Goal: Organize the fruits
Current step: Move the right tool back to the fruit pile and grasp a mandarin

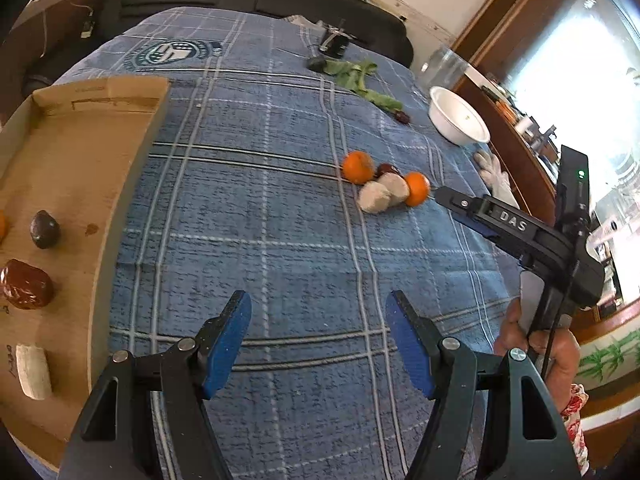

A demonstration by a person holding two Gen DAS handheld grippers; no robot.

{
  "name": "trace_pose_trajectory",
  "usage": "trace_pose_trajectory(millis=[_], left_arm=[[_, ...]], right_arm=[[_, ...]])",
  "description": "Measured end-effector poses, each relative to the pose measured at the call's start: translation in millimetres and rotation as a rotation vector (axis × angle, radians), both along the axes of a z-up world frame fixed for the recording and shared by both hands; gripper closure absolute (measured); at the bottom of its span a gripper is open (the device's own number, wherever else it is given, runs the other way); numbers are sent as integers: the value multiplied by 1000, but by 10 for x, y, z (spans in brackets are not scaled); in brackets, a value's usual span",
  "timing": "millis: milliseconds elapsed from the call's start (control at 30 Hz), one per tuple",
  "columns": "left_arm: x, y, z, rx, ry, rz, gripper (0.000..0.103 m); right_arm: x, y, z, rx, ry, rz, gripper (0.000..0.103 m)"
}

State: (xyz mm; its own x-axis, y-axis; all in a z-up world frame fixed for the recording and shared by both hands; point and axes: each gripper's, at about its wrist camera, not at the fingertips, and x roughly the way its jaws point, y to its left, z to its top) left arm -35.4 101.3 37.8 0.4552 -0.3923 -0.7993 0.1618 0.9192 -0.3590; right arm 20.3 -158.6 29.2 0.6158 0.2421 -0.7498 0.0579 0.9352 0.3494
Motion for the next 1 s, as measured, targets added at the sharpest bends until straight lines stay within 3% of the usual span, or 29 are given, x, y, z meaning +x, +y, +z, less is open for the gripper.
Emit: trace_pose_trajectory(millis=[133,367,533,600,667,800,867,900,1000], left_arm=[[87,24,-20,-4,-6,24,34],[311,-138,-71,-1,-26,19,34],[527,-495,-116,11,-63,-34,34],[626,-660,-141,35,-87,-58,35],[710,-787,-175,58,-110,-78,40],[879,-944,-304,114,-113,-103,64],[888,-946,-301,130,-137,-109,73],[896,-933,-310,127,-136,-117,83],[901,-870,-325,98,-135,-123,87]], right_arm=[[230,133,-116,18,16,4,51],[284,187,-165,15,-20,23,51],[297,161,-169,49,-33,62,64],[275,143,-129,18,-49,46,64],[243,85,-77,-23,-68,11,64],[197,-94,-47,-71,-78,-53,64],[206,-205,-61,-39,-68,-71,64],[217,-261,-75,-7,-62,-77,64],[239,-381,-125,86,-40,-77,62]])
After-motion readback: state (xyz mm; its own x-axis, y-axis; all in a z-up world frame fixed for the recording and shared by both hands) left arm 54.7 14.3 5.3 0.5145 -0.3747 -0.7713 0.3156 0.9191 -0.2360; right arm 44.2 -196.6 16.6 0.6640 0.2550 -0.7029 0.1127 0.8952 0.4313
